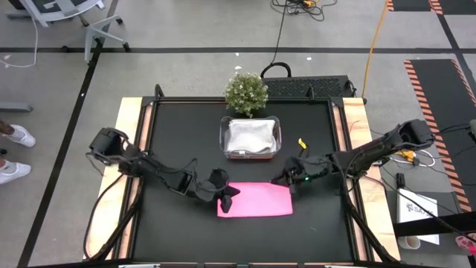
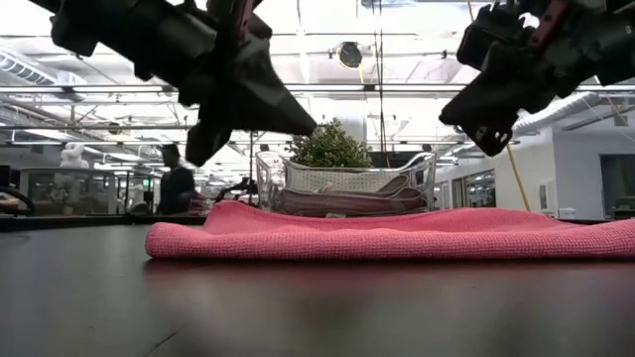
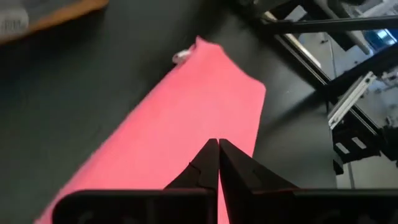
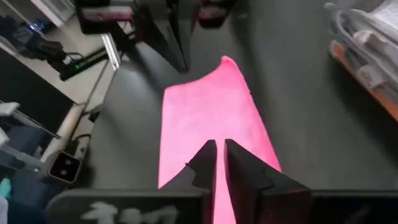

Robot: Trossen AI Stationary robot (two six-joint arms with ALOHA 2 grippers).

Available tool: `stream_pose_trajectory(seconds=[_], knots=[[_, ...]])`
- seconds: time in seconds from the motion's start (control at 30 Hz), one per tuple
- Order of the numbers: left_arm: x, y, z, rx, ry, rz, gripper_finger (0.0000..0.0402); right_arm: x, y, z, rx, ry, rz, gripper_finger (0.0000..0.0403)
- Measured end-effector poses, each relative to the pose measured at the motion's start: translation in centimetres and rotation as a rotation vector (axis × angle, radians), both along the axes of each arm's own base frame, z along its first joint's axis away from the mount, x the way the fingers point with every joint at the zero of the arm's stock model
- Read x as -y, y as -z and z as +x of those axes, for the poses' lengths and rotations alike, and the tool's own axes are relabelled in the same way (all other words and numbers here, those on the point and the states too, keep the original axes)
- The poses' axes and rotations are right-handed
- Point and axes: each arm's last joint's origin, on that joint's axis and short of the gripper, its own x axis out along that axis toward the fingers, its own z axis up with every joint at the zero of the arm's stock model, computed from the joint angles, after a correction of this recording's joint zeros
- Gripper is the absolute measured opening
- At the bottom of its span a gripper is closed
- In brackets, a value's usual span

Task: Fold microfiber towels
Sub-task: Fold the pink microfiber towel

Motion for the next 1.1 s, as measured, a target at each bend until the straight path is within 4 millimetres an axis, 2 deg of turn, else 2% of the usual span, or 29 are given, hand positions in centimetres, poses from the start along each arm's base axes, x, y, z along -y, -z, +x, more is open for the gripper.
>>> stream_pose_trajectory(seconds=[0.17,0.57,0.97,1.1], knots=[[-0.8,-1.3,0.0,0.03,0.021,0.044,0.0003,0.7,0.7,-0.3,-0.094,0.036,-0.005,0.0059],[-1.5,-0.7,-0.4,-0.064,0.003,0.06,0.0025,1.9,2.6,-1.4,-0.327,0.091,-0.043,0.0142],[-1.5,-0.7,-0.4,-0.063,-0.003,0.053,0.0026,1.8,3.1,-2.0,-0.392,0.095,-0.036,0.0172],[-1.6,-0.7,-0.4,-0.064,-0.005,0.054,0.0026,1.9,3.9,-2.5,-0.422,0.119,-0.006,0.0174]])
